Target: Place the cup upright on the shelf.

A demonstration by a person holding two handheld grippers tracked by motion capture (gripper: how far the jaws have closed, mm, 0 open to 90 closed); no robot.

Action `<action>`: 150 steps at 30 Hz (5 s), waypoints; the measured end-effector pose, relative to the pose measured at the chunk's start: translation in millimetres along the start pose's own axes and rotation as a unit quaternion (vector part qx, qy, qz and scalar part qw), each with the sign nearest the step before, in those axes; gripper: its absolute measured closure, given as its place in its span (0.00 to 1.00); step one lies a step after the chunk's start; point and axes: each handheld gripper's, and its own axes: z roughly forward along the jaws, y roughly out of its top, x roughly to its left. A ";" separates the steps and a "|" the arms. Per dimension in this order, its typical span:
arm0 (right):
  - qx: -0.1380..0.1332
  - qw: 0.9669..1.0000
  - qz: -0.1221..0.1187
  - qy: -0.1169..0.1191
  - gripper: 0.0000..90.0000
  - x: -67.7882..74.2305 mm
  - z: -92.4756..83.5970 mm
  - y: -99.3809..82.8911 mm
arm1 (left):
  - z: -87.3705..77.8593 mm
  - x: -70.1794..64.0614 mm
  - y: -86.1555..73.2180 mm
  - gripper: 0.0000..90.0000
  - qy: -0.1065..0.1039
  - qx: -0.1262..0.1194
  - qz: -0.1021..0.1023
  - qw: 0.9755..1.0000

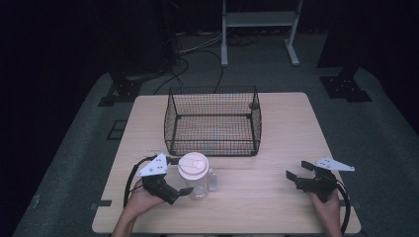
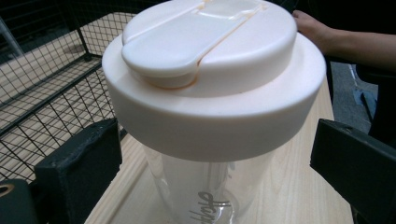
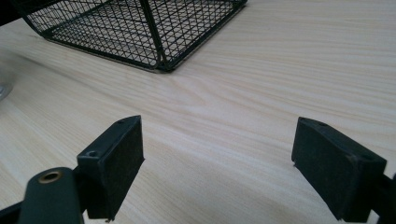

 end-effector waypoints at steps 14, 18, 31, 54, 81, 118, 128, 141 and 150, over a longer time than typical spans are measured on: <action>0.000 1.000 0.000 0.001 0.17 0.0 -0.1 0.0 | 12.3 5.3 4.7 0.01 -0.018 0.014 -0.005 1.000; 0.000 1.000 0.000 0.001 0.17 0.0 0.0 0.0 | 14.9 6.3 6.3 0.01 -0.021 0.016 -0.004 1.000; 0.000 1.000 0.000 0.001 0.17 0.3 -0.1 0.0 | 25.0 10.0 7.7 0.01 -0.033 0.020 -0.009 0.999; 0.000 1.000 0.000 0.002 0.17 0.3 0.0 0.1 | 28.3 11.5 7.4 0.16 -0.037 0.007 0.006 0.999; 0.001 1.000 0.000 0.000 0.17 0.2 0.3 0.0 | 36.9 12.0 52.5 0.17 -0.031 0.017 0.023 0.999; 0.001 1.000 -0.004 0.001 0.17 -0.4 1.3 0.4 | 69.2 75.7 149.0 0.17 0.002 0.042 0.006 0.999; 0.002 1.000 -0.004 0.002 0.17 -0.4 1.3 0.5 | 66.8 88.6 160.2 0.17 0.019 0.044 0.000 0.999; 0.000 1.000 -0.005 0.004 0.18 -0.6 1.8 0.5 | 64.9 106.8 175.1 0.17 0.042 0.043 -0.002 0.998; 0.001 1.000 -0.003 0.004 0.18 -0.3 1.7 0.6 | 74.1 124.0 177.4 0.17 0.053 0.055 -0.015 0.997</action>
